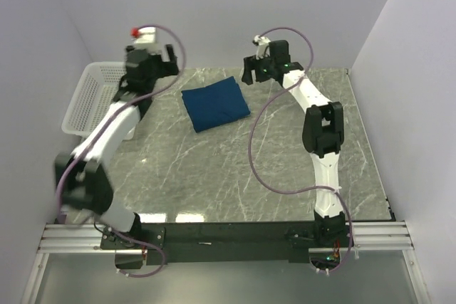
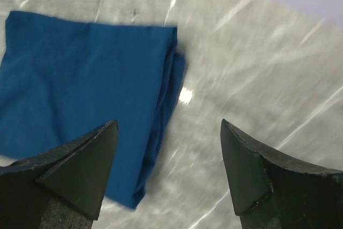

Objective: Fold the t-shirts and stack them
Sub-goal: Fold the tshirt, then neatly place the folded tshirt to the corner

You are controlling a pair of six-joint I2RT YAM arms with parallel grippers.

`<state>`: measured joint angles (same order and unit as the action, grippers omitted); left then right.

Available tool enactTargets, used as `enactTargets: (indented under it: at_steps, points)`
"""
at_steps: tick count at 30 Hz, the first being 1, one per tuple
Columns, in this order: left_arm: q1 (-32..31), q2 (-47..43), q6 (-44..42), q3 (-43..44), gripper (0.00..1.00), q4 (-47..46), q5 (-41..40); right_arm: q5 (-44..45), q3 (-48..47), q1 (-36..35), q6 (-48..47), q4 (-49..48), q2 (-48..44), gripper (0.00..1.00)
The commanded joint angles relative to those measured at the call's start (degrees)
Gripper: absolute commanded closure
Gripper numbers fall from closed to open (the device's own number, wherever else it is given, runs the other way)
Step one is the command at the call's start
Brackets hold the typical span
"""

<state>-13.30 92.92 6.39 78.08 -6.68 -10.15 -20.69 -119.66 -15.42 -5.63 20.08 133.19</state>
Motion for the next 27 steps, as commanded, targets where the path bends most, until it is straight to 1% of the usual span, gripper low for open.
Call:
enactTargets:
  at_steps: [1, 2, 3, 5, 6, 8, 9, 11, 12, 14, 16, 17, 18, 20, 21, 23, 24, 27]
  points:
    - [2.8, -14.2, 15.7, -11.0, 0.02, 3.5, 10.6, -9.5, 3.8, -0.8, 12.3, 7.3, -0.1, 0.16]
    - [3.1, -17.3, 16.5, -13.9, 0.02, 3.3, 11.7, -9.4, 4.0, -0.7, 13.4, 7.3, 0.8, 0.16]
    - [3.2, -23.2, 16.7, -19.2, 0.02, 3.4, 14.3, -9.3, 3.6, -0.7, 15.5, 8.1, 1.5, 0.16]
    - [3.4, -28.7, 17.6, -23.7, 0.02, 4.3, 15.6, -9.6, 0.6, -0.7, 16.0, 10.1, 4.3, 0.15]
    - [3.4, -33.5, 17.9, -27.3, 0.02, 5.4, 17.0, -10.3, -0.4, -0.5, 16.8, 11.4, 5.2, 0.15]
    - [3.4, -37.8, 18.2, -30.6, 0.02, 8.3, 18.1, -11.8, -1.9, -0.5, 17.4, 12.3, 7.0, 0.15]
    - [3.4, -41.6, 18.4, -31.7, 0.02, 10.7, 18.3, -12.6, -1.9, -0.4, 18.2, 12.5, 7.3, 0.16]
    - [3.4, -45.4, 19.3, -34.4, 0.02, 12.6, 18.9, -15.1, -1.1, -0.5, 19.3, 12.4, 8.1, 0.17]
    - [3.4, -48.9, 19.4, -35.1, 0.02, 14.6, 19.0, -16.0, -0.3, -0.6, 20.1, 12.4, 8.4, 0.19]
    - [3.4, -52.1, 20.0, -36.0, 0.02, 17.1, 19.1, -17.3, 1.0, -0.8, 20.9, 12.2, 8.8, 0.23]
    - [3.4, -56.3, 20.7, -36.6, 0.02, 20.4, 18.7, -18.4, 2.8, -0.8, 21.9, 11.8, 9.0, 0.32]
    - [3.4, -57.7, 21.2, -36.7, 0.02, 21.1, 18.6, -19.6, 3.2, -0.8, 22.1, 11.7, 9.4, 0.39]
    - [3.4, -59.9, 21.6, -36.8, 0.02, 21.7, 18.9, -20.2, 4.0, -0.6, 22.5, 11.4, 9.4, 0.54]
    - [3.4, -62.3, 22.5, -36.5, 0.02, 23.4, 19.6, -20.9, 5.0, -0.3, 23.0, 10.3, 8.9, 0.66]
    - [3.4, -62.9, 23.0, -36.3, 0.02, 24.2, 19.6, -21.0, 5.7, -0.1, 23.0, 10.1, 8.6, 0.79]
    - [3.4, -63.9, 22.9, -35.7, 0.03, 25.7, 19.2, -21.1, 6.2, 1.0, 22.9, 9.8, 7.4, 0.92]
    - [3.4, -64.5, 22.9, -35.6, 0.03, 26.4, 18.9, -20.7, 6.7, 1.5, 22.6, 9.5, 6.9, 1.0]
    - [3.4, -65.6, 22.5, -35.5, 0.03, 28.0, 18.7, -20.1, 8.0, 4.4, 20.3, 10.5, 4.4, 1.0]
